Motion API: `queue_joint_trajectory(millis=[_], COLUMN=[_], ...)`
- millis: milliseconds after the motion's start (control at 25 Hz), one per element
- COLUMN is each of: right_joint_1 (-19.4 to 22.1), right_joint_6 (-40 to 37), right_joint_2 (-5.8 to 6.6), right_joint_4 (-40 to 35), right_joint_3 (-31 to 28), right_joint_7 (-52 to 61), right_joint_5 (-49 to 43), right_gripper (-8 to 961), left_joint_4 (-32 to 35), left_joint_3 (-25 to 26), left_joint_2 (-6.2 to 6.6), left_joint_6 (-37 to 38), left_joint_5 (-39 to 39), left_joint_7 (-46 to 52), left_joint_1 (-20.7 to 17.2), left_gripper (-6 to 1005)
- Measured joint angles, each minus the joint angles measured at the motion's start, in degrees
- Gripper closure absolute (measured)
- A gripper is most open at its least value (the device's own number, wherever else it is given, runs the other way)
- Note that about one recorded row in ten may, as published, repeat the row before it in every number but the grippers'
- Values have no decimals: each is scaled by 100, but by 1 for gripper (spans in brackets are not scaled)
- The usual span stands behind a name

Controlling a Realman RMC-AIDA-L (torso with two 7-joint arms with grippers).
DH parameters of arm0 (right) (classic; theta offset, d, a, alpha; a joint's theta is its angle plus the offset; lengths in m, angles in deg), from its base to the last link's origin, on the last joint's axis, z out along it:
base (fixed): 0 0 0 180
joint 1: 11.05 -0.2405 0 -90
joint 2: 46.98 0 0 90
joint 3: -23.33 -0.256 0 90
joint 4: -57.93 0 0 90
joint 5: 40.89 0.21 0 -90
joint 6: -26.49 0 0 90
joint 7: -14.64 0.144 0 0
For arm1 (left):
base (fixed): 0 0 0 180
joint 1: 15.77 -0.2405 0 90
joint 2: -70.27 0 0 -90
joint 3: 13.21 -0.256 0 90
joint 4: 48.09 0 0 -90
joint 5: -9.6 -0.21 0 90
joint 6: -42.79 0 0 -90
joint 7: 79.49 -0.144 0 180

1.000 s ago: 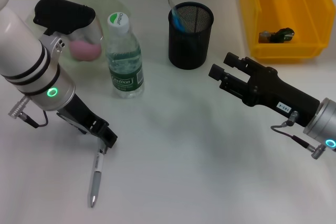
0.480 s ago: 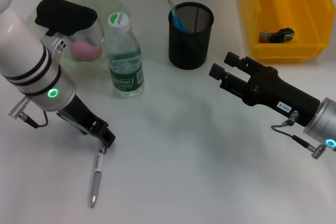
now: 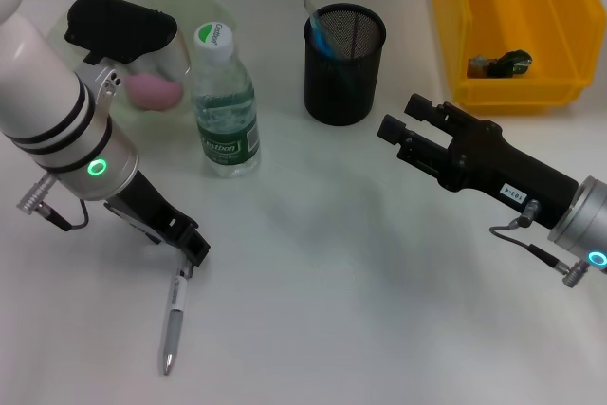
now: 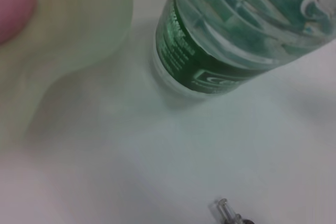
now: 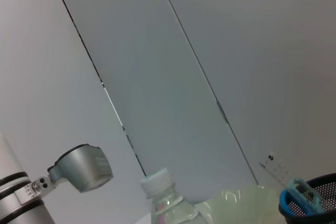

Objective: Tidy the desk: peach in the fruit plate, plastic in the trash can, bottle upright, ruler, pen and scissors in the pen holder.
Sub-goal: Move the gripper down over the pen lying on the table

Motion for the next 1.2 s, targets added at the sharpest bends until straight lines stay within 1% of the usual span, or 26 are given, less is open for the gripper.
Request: queue_joint_trajectory(millis=[200, 480, 920, 1160, 1200], right_joint_1=[0, -9, -18, -35, -43], right_joint_6=[0, 58, 59, 54, 56], right_joint_2=[0, 0, 0, 0, 0], right_joint_4=[0, 0, 0, 0, 3], right_joint_3=[-7, -9, -15, -17, -17], right_joint_7=[0, 0, 0, 0, 0], right_joint_5=[0, 0, 0, -1, -1], right_gripper=[263, 263, 263, 263, 263], left_joint_4=[16, 20, 8, -18, -13], left_joint_3=[-31, -268, -272, -282, -281], left_joint_2=[0, 0, 0, 0, 0], left_joint_6=[-6, -25, -28, -28, -28], left_joint_5=[3, 16, 5, 0, 0], left_joint_7=[-7, -11, -11, -12, -12], left_joint_1=[3, 39, 50, 56, 56], left_gripper=[407, 453, 526, 537, 555])
